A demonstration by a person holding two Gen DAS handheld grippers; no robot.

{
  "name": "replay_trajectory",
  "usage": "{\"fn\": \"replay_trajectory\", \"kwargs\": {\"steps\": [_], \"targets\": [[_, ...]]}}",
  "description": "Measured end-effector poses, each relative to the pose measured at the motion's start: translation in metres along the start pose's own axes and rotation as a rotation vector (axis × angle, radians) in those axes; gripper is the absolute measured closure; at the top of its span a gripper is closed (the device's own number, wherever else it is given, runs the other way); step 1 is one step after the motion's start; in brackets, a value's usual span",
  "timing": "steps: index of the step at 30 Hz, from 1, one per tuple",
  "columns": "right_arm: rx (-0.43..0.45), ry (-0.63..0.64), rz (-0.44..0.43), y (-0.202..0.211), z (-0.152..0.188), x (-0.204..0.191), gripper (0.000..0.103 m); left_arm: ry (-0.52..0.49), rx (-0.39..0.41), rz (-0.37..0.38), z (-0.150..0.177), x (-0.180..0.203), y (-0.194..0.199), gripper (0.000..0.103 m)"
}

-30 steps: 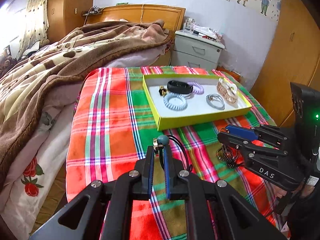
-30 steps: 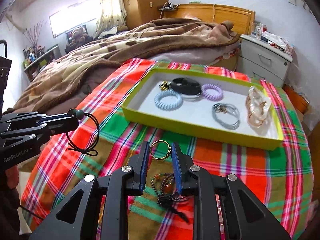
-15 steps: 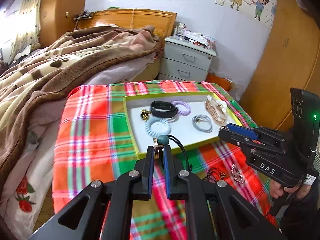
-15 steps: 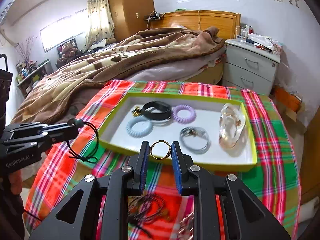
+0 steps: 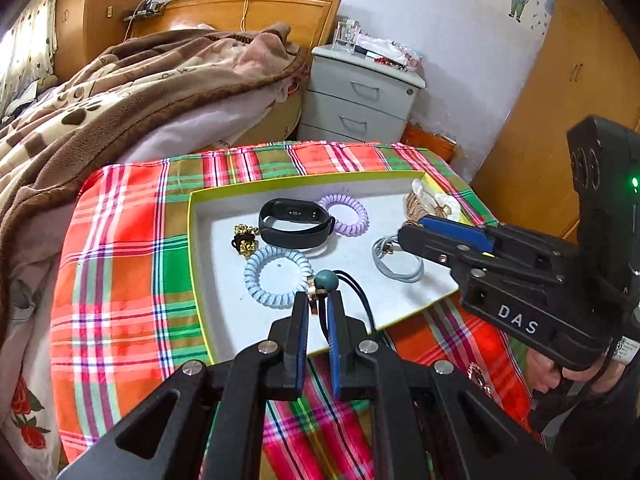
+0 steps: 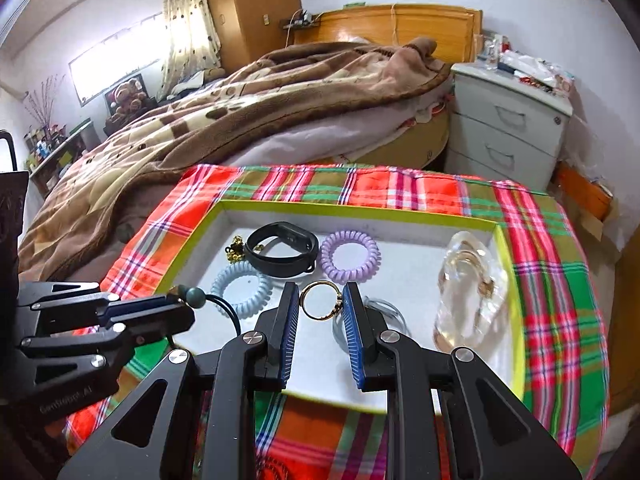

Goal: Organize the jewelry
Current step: 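Carry the gold ring and bead cord into the yellow box with both tools, then open both tools releasing the gold ring and bead cord in the box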

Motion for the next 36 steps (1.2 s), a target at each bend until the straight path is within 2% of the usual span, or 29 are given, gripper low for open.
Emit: {"fn": "replay_trajectory", "kwargs": {"steps": [6,17,32,36], "targets": [[-0.041,0.009,-0.017,-0.024,-0.004,0.002,0.080,0.017,-0.026,-0.031,-0.003,-0.009,-0.018,0.093],[-0.083,0.052,-0.023,-0.043,-0.004,-0.005,0.080,0.028,-0.045,-0.087,-0.003,-0.020,-0.031,0.093],[-0.125,0.074,-0.010,-0.057,-0.002,-0.009,0.080,0.042,-0.072,-0.091,0.004,-0.025,-0.036,0.093],[-0.124,0.074,-0.008,-0.058,-0.002,-0.009,0.080,0.038,-0.075,-0.087,0.003,-0.023,-0.037,0.088]]}}
Point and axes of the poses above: each gripper's, at about its wrist camera, not at the fingertips, and y roughly against the way its jaws point, x to its right, z to its underside, the point moved 2 cm from there along -y, roughly the way its jaws point, and after that the axes turned 9 degrees about y, right-handed, at the moved point
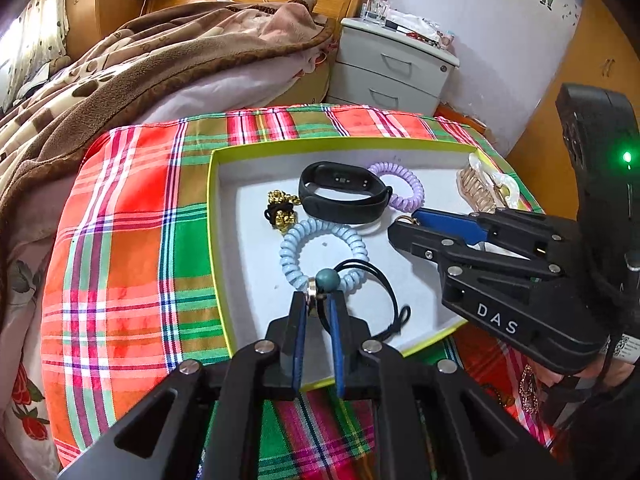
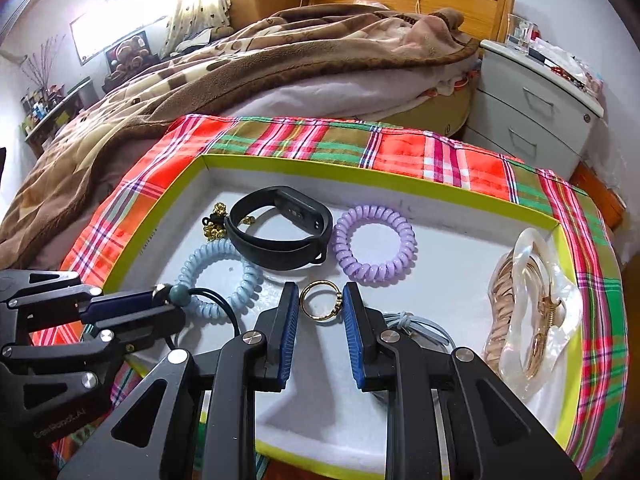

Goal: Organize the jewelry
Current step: 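Open both tools releasing the gold ring and bead cord in the box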

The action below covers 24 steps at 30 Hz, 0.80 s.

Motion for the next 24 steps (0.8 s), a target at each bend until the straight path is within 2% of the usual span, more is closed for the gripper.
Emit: {"fn": "replay_trajectory", "kwargs": {"steps": [9,15,24], "targets": [[0.003,-0.015,0.000,0.002,0.000,0.001,0.079,-0.007,0.006,0.001,0.000,0.005,0.003,0.075],[0.025,-0.035,-0.006,0.011,0.001,0.003,0.072,-0.001,0.013,-0.007,0.002,0.005,0.008,0.067],[0.065,-0.059,-0.004,0.031,0.004,0.001,0.069,-0.002,0.039,-0.020,0.007,0.007,0.024,0.064]]}}
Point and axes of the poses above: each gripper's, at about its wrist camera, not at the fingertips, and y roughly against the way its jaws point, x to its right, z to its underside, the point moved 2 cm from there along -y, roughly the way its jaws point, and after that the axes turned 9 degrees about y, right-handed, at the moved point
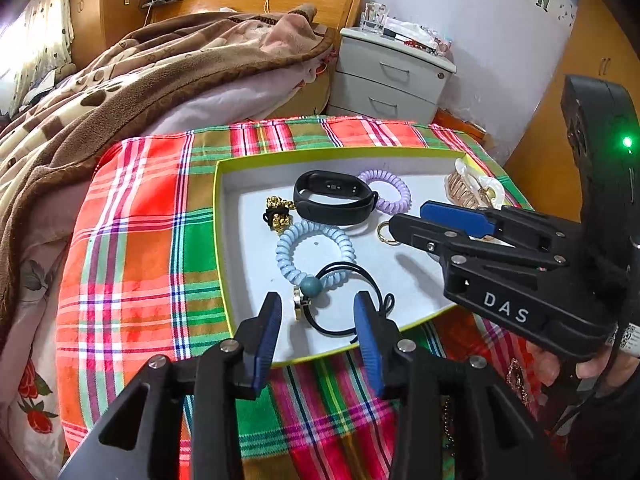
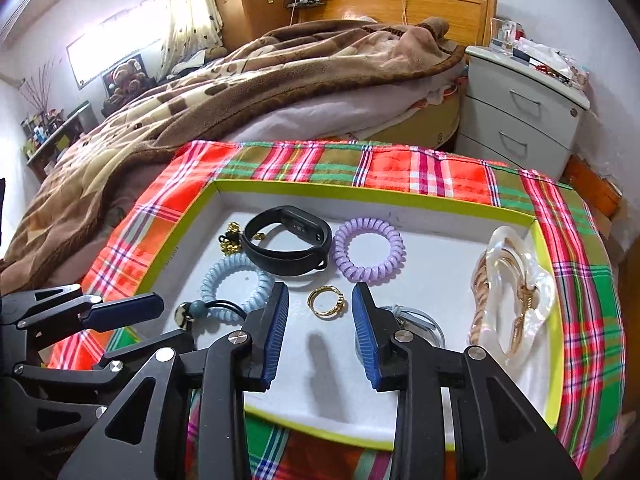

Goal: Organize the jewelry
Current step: 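Open both tools releasing the gold ring and bead cord in the box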

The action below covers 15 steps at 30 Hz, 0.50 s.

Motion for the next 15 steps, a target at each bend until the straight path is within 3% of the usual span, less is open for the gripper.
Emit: {"fn": "replay_trajectory", "kwargs": {"steps": [15], "targets": [[0.096,-0.022,0.004,0.051,0.016,-0.010,0.064,0.002,0.059,-0.001,0.017,0.008,0.038,0.061]]}}
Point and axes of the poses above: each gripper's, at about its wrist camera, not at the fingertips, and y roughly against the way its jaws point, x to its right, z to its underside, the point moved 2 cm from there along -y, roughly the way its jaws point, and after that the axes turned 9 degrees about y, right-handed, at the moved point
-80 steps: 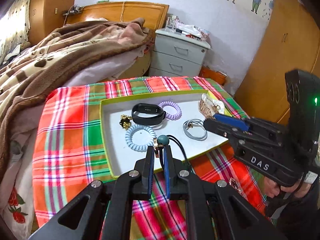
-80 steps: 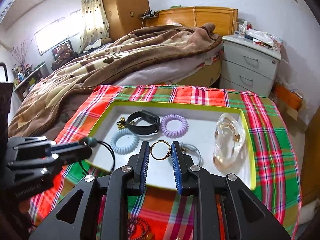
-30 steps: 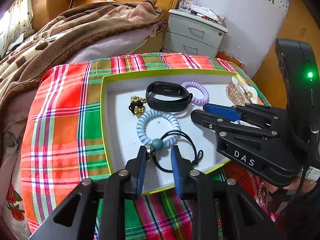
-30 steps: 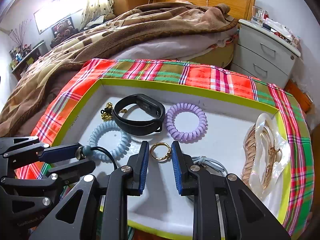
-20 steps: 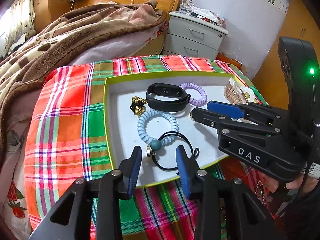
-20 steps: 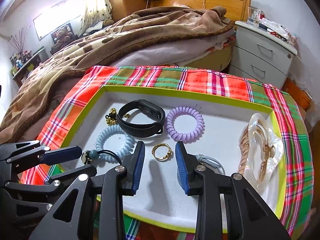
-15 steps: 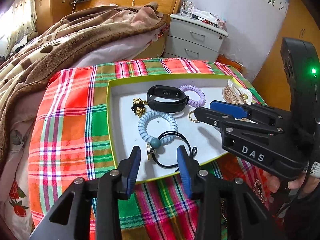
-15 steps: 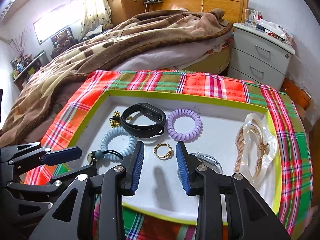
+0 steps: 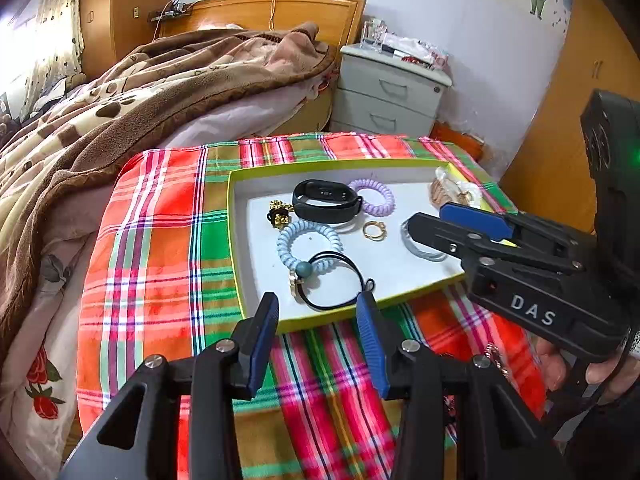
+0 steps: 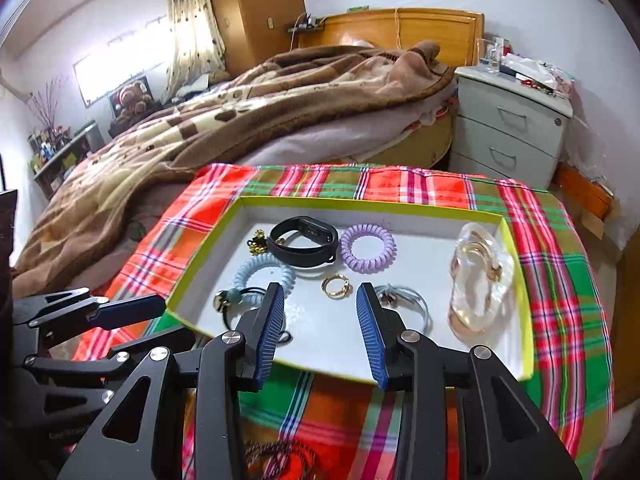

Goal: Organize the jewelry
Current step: 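Open both tools releasing the gold ring and bead cord in the box, then grasp the silver rhinestone hair clip with the right tool while the left tool grasps the brown bead bracelet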

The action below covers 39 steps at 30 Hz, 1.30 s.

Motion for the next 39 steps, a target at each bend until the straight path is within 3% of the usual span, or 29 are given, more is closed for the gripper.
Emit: {"fn": "replay_trajectory", "kwargs": {"steps": [9,16,26,39], "targets": [[0.026,-0.008,0.059,0.043,0.035,0.009,0.064,0.023,-0.021,0.091,0.019,0.006,0.013,0.060],[0.024,-0.085,0.090,0.064,0.068,0.026,0.063,0.000,-0.046,0.121,0.039,0.018,0.015,0.060],[-0.089,-0.080,0.080,0.054,0.112,0.014,0.063,0.004,-0.075,0.129,0.058,0.021,0.014,0.060],[-0.156,-0.004,0.138,0.036,0.118,-0.005,0.064,0.009,-0.089,0.127,0.067,0.018,0.014,0.060]]}}
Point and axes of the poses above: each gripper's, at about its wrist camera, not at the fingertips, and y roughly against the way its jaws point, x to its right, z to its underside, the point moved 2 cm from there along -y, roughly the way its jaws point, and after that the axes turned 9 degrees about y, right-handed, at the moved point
